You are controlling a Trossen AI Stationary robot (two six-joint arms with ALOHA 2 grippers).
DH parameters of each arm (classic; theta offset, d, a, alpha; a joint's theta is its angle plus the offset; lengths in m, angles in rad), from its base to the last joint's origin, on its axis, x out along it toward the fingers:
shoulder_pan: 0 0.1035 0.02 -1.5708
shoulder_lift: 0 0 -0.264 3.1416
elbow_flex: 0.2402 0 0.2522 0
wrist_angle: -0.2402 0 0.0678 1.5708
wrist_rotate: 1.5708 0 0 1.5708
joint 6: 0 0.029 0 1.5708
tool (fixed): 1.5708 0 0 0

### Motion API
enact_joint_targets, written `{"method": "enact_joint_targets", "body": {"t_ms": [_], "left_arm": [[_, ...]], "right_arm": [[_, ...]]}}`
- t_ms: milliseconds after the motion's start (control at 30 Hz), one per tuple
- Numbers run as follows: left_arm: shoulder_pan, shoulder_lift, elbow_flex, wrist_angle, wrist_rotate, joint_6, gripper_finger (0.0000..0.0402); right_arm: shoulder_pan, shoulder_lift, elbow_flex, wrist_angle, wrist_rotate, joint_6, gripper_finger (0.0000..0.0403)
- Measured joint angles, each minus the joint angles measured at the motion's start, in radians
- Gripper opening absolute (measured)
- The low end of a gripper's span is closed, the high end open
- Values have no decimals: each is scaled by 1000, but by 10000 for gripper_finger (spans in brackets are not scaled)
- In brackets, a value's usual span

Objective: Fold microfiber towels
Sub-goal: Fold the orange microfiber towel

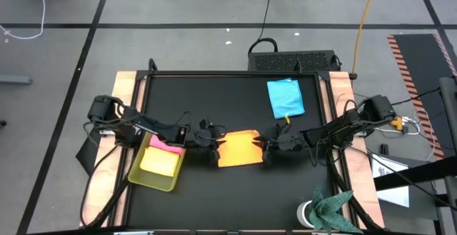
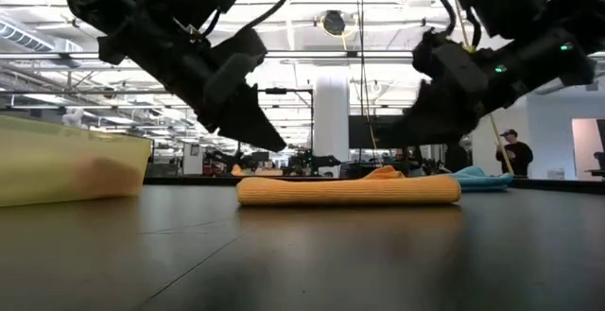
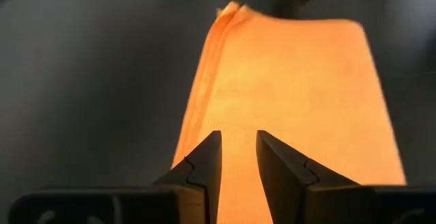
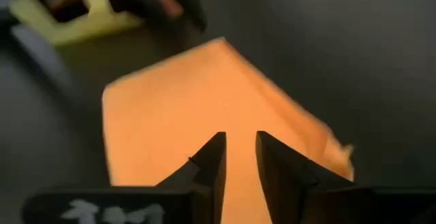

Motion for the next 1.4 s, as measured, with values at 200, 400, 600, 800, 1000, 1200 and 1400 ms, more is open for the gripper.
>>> {"method": "enact_joint_targets", "body": {"t_ms": [200, 400, 600, 800, 1000, 1200, 1400], "left_arm": [[5, 26, -4, -83, 18, 1, 92], [5, 81, -2, -98, 30, -17, 92], [-46, 74, -1, -118, 36, -47, 92], [-131, 28, 7, -118, 0, -69, 92], [-99, 40, 9, -69, -58, -24, 92], [-50, 62, 9, -172, 4, -55, 92], [-144, 61, 11, -181, 25, -169, 92]], "right_arm": [[-82, 71, 0, -2, 7, -17, 33], [-148, 148, 0, 34, 69, -44, 3], [-114, 104, -3, 60, 202, -101, 2], [-2, 14, 4, 68, -1, -82, 1], [75, 50, 3, 45, -155, 9, 0], [57, 110, 3, -1, -138, 6, 0], [-14, 86, 2, -63, 28, -79, 0]]}}
